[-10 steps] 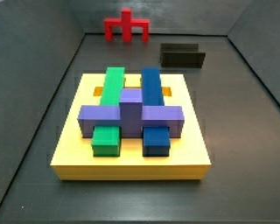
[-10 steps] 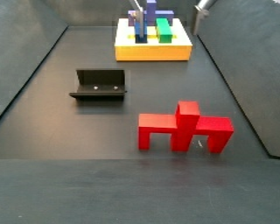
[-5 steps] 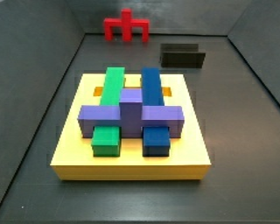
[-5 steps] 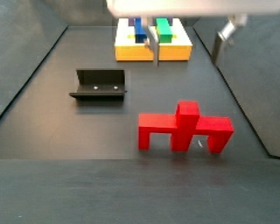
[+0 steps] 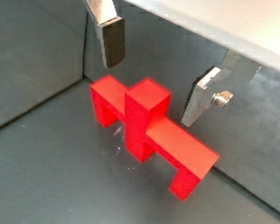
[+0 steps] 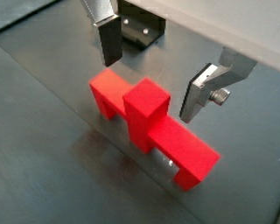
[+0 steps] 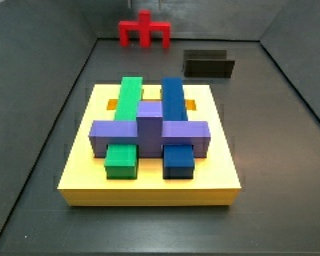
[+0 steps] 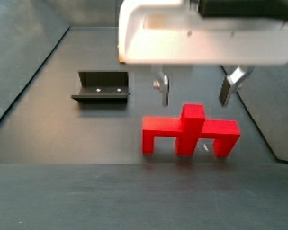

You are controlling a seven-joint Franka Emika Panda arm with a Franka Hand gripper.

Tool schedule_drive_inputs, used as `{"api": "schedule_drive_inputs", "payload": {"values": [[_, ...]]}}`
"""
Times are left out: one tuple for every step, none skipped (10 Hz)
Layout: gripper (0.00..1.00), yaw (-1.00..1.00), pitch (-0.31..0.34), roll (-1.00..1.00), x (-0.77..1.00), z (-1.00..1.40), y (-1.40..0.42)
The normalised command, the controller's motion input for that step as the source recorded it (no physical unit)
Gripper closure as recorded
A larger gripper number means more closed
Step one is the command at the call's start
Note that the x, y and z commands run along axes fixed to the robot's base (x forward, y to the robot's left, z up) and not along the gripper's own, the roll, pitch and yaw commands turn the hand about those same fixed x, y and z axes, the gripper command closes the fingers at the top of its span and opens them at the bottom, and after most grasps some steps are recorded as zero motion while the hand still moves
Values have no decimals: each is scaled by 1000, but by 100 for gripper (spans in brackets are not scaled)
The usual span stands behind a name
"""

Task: Pick up the red object. Move up. Move to above the board. Insert the red object.
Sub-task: Pick up the red object.

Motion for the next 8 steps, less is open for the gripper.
{"api": "schedule_drive_inputs", "payload": {"values": [[0, -17, -160, -47, -9, -429, 71], [0, -11, -149, -63, -3, -380, 103], [0, 0, -84, -50, 0, -249, 109], [0, 0, -63, -36, -29, -186, 100], [0, -6, -40, -47, 0, -111, 74], [0, 0, 0, 0, 0, 0, 0], [100, 0, 0, 0, 0, 0, 0], [100, 0, 0, 0, 0, 0, 0]]}}
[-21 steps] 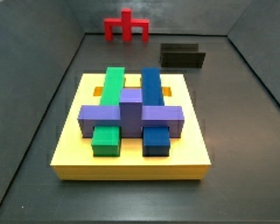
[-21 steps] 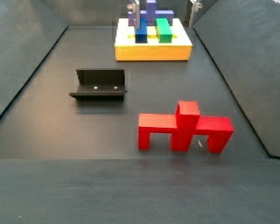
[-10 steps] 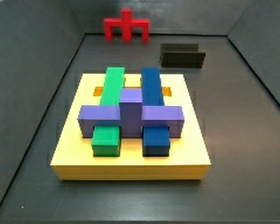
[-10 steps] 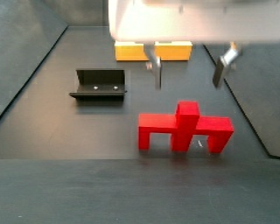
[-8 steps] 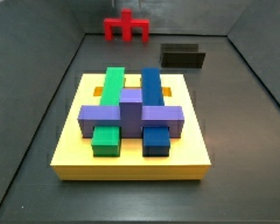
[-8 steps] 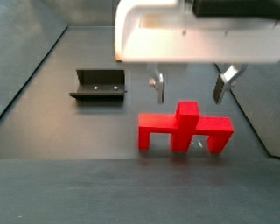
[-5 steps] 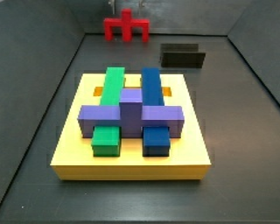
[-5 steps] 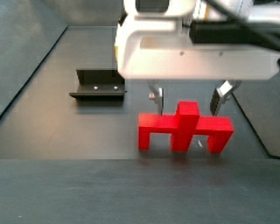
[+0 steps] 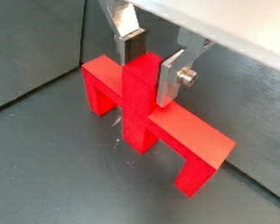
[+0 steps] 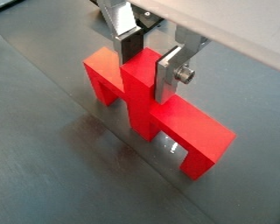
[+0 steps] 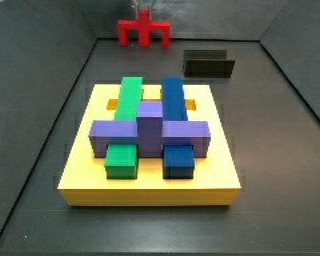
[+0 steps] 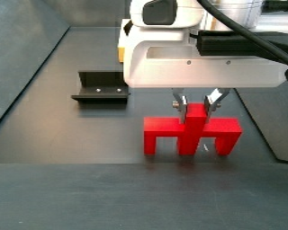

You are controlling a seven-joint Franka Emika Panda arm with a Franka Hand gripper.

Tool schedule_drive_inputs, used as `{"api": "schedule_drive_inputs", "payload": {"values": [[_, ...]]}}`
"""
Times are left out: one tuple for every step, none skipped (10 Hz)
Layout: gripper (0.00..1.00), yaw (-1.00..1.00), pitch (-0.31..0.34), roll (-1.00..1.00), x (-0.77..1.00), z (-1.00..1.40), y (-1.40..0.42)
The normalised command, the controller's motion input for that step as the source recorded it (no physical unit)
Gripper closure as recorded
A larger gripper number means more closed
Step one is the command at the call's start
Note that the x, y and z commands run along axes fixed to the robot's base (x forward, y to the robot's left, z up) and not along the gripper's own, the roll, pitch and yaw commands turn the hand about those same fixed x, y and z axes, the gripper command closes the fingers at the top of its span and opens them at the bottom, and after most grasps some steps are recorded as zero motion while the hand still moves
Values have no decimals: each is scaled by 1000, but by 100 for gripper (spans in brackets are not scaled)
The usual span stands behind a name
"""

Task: Pick up the red object. Move up. Move to above the board. Insert the red object.
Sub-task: Pick up the red object.

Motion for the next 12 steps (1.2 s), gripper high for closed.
{"api": "schedule_drive_inputs", "payload": {"values": [[100, 0, 0, 0, 0, 0, 0], [100, 0, 0, 0, 0, 0, 0], [100, 0, 0, 0, 0, 0, 0], [100, 0, 0, 0, 0, 0, 0], [100, 0, 0, 0, 0, 0, 0], [100, 0, 0, 0, 0, 0, 0], [100, 0, 0, 0, 0, 0, 0], [100, 0, 0, 0, 0, 0, 0], [100, 0, 0, 0, 0, 0, 0], [100, 0, 0, 0, 0, 0, 0], [100, 0, 0, 0, 0, 0, 0], [100, 0, 0, 0, 0, 0, 0]]}}
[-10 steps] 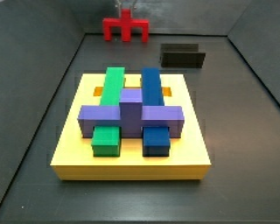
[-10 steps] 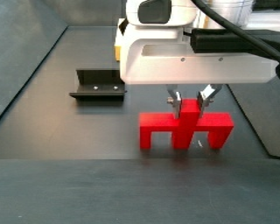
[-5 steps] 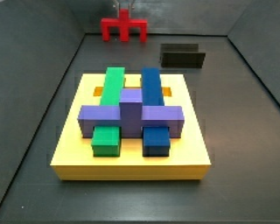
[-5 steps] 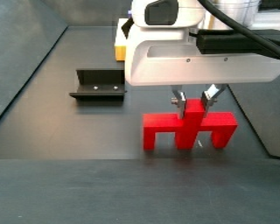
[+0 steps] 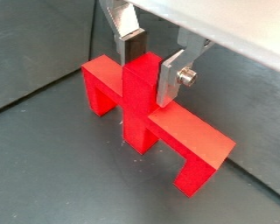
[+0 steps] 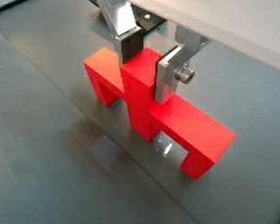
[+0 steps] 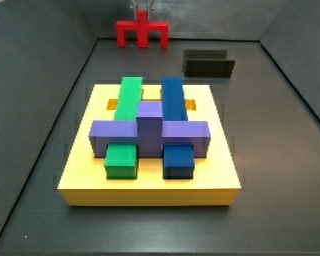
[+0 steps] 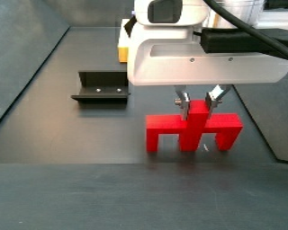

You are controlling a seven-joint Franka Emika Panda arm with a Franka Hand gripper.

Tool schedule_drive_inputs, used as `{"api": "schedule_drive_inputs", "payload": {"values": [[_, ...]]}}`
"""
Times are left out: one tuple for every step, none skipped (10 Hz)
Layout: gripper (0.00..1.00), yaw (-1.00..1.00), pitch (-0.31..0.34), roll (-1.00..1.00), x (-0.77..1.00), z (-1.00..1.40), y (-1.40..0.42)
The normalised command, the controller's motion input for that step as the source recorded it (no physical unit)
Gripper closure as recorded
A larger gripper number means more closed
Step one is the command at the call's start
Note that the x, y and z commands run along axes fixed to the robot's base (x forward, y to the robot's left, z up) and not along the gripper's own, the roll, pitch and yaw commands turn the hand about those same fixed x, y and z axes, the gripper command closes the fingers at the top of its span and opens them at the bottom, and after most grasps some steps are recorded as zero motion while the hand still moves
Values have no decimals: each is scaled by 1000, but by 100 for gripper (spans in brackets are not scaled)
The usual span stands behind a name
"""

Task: Pick up the red object. Move up. Move to above the board. Insert the red object.
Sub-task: Pick up the red object, then move up, then move to above the board.

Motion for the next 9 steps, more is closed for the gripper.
{"api": "schedule_drive_inputs", "payload": {"values": [[100, 0, 0, 0, 0, 0, 0], [100, 0, 0, 0, 0, 0, 0], [100, 0, 0, 0, 0, 833, 0], [100, -79, 55, 26, 43, 694, 57], [100, -64, 89, 50, 32, 449, 49], [100, 0, 0, 0, 0, 1400, 0], [100, 7, 4, -28, -11, 1400, -5], [100, 10, 17, 0, -61, 1400, -8], [100, 9, 0, 16, -14, 1400, -9]]}}
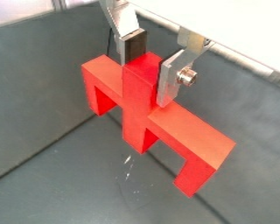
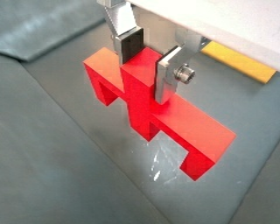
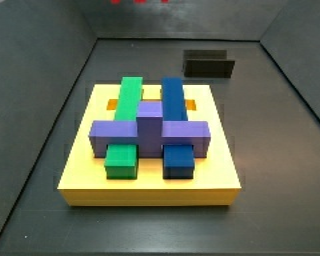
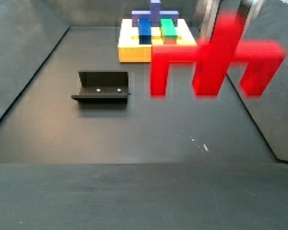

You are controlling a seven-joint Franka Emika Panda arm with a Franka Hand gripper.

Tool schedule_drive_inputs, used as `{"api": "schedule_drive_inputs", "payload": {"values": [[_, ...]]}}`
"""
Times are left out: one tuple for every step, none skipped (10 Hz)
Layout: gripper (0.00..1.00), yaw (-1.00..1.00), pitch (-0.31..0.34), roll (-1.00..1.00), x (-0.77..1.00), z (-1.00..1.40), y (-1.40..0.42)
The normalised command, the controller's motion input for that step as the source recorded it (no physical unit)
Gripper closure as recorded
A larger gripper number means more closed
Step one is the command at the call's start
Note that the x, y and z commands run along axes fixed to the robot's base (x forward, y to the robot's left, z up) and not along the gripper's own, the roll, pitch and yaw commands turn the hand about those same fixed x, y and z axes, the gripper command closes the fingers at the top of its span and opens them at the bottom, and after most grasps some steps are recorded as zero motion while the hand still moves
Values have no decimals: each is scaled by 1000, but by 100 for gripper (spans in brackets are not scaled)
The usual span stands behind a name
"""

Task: Pick up the red object. Move up. Move to above the board. Insert the red object.
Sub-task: Move to above the board.

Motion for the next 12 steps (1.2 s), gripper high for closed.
{"api": "schedule_drive_inputs", "payload": {"values": [[100, 4, 60, -11, 30, 928, 8], [100, -2, 79, -5, 29, 696, 2], [100, 5, 67, 14, 28, 261, -4], [100, -3, 59, 6, 17, 174, -4], [100, -187, 260, -117, 155, 127, -1400], [100, -153, 239, -87, 154, 123, -1400], [100, -77, 171, -33, 151, 120, -1400], [100, -39, 75, -62, 151, 123, -1400], [100, -20, 49, -13, 149, 128, -1400], [100, -4, 26, -18, 147, 130, -1400], [100, -1, 27, -30, 147, 131, -1400], [100, 3, 40, -4, 151, 141, -1400]]}}
